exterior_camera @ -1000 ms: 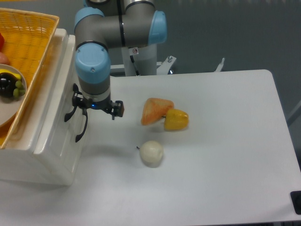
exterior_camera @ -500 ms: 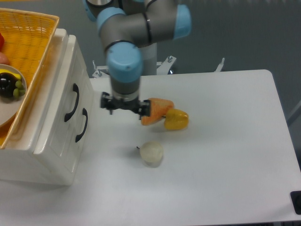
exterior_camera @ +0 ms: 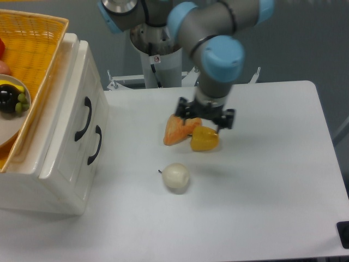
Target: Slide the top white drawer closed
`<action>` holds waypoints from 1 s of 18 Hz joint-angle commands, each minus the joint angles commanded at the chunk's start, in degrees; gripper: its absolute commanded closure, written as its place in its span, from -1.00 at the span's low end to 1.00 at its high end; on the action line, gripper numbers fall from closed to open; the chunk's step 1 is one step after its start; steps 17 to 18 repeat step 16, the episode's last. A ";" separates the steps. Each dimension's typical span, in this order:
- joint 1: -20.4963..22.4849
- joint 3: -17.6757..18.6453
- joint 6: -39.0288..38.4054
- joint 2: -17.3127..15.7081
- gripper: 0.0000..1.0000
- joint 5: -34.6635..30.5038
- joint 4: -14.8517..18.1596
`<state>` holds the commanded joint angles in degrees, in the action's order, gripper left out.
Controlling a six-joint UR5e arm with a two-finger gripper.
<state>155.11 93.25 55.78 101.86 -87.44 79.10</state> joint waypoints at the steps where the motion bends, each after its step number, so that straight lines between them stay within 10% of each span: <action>1: 1.41 0.00 2.46 0.09 -1.00 -0.97 0.00; 12: 11.96 -0.70 28.66 -0.44 -1.00 -1.68 0.00; 18: 13.90 -0.70 30.09 -1.40 -1.00 -1.77 0.00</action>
